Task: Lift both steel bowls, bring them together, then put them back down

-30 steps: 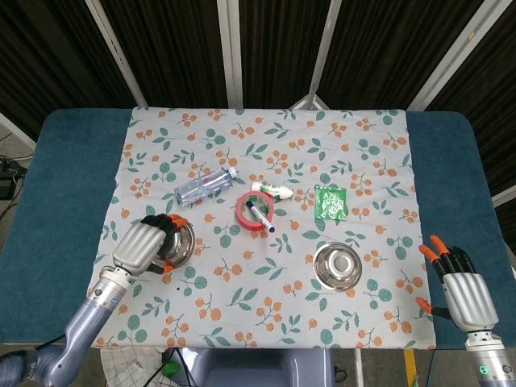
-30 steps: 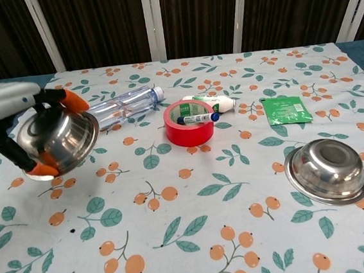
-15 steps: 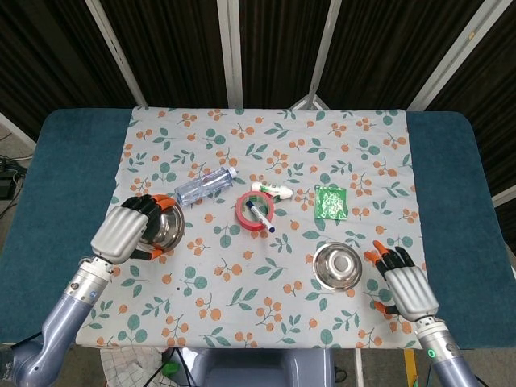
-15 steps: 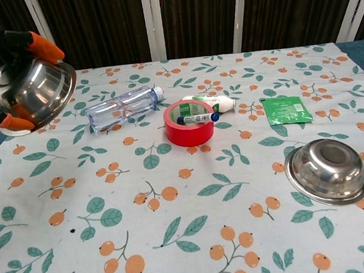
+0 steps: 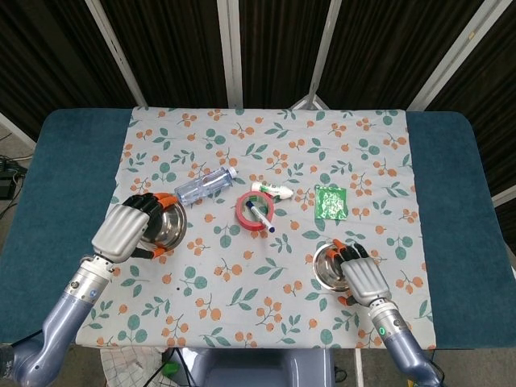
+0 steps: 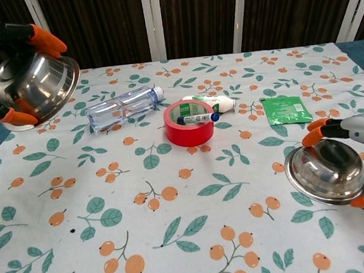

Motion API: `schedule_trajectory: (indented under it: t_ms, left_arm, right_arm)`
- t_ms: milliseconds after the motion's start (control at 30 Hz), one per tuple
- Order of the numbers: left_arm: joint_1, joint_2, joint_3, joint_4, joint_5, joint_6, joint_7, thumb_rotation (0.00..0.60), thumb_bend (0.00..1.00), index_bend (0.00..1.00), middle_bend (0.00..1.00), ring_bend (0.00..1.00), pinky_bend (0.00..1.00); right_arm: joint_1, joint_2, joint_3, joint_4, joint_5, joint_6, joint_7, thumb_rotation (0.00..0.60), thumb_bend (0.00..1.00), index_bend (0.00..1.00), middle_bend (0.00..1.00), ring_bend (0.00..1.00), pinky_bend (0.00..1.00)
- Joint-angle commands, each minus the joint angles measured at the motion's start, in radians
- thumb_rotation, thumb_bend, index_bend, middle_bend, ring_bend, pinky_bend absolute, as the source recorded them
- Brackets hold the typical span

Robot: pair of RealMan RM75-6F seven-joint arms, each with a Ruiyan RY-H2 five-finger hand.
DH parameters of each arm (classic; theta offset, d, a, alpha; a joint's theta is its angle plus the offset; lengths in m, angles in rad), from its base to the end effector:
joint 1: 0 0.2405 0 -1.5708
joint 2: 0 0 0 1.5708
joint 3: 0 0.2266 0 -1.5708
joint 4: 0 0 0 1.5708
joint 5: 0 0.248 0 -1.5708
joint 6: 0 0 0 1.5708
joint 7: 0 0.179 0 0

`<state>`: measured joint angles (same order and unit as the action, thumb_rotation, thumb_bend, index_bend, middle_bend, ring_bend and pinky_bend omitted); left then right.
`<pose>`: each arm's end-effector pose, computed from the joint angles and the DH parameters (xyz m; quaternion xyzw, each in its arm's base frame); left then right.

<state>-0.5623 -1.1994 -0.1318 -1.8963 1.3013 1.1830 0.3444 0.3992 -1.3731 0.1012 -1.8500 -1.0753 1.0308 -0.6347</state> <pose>-0.1145 0.3080 0.0315 -0.7166 -0.3367 -0.4264 0.4375 -0.1776 -0.2588 -0.0447 0.7356 -0.4391 0.2614 0.4447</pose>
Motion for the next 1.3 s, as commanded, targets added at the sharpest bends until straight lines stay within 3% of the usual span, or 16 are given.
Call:
schedule_trajectory:
  t_ms: [33,633,1000,1300]
  left_arm:
    - [0.002,0.004,0.000,-0.005,0.006,0.005,0.002,0.600,0.00,0.20,0.19,0.20,0.33]
    - [0.004,-0.004,-0.006,0.010,-0.003,0.005,0.007,0.600,0.00,0.20,0.18,0.20,0.33]
    - [0.006,-0.010,-0.008,0.011,-0.002,0.010,0.014,0.600,0.00,0.20,0.15,0.20,0.35]
    - [0.015,-0.007,-0.015,0.007,0.002,0.031,0.007,0.600,0.00,0.20,0.14,0.20,0.35]
  right_arm:
    - [0.035,-0.030,0.008,0.024,0.054,-0.015,-0.021,0.600,0.13,0.19,0.05,0.13,0.09]
    - [0.110,-0.037,-0.018,0.072,0.158,-0.009,-0.054,0.600,0.13,0.19,0.07,0.23,0.09]
    - [0.128,-0.041,-0.043,0.085,0.162,-0.007,-0.034,0.600,0.13,0.26,0.18,0.32,0.11]
    - [0.129,-0.062,-0.059,0.100,0.124,0.013,-0.008,0.600,0.14,0.31,0.30,0.42,0.19]
